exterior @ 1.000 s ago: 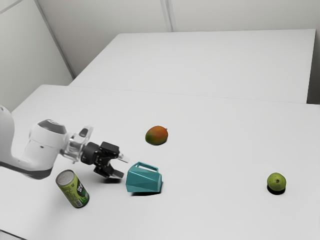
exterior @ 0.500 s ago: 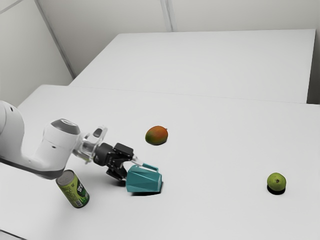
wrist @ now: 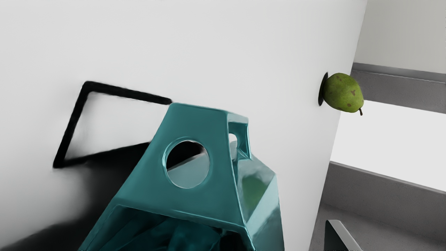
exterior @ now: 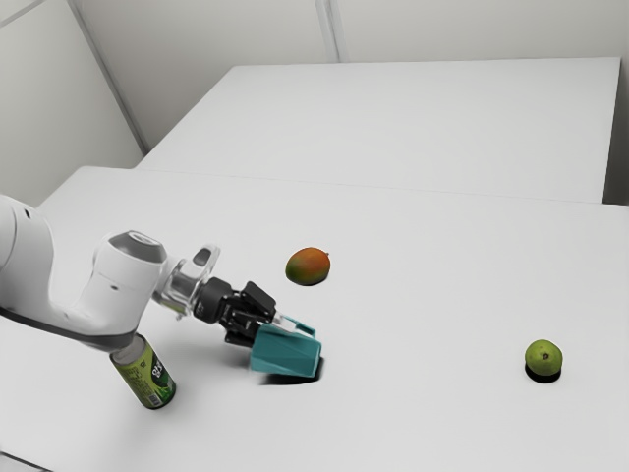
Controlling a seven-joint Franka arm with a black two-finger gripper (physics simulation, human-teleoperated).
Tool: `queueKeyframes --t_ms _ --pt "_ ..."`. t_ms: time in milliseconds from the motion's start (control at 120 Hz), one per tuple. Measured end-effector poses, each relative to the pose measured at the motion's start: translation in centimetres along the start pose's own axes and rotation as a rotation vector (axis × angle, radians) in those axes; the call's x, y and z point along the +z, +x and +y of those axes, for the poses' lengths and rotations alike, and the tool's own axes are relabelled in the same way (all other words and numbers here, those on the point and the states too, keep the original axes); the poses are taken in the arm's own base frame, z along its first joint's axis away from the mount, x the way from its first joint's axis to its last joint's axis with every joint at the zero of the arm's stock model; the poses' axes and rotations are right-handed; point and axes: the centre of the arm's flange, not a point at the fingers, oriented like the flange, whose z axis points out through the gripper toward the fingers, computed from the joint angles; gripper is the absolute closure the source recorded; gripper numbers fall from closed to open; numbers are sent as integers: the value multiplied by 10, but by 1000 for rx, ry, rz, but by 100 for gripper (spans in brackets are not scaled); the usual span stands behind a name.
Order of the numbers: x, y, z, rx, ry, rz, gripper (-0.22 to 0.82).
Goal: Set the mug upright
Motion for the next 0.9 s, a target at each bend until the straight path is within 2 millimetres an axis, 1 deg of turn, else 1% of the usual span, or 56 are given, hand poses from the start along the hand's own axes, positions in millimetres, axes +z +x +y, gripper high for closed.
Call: queueKeyframes --t_ms 58,117,267,567,750,900 --pt "0 0 3 2 2 3 57" --pt "1 0 6 3 3 3 63" --pt "4 0 11 4 7 0 72" --pt "4 -2 24 20 26 -5 76" --pt "-5 -1 40 45 41 18 78" --pt "-5 0 50 55 49 18 78"
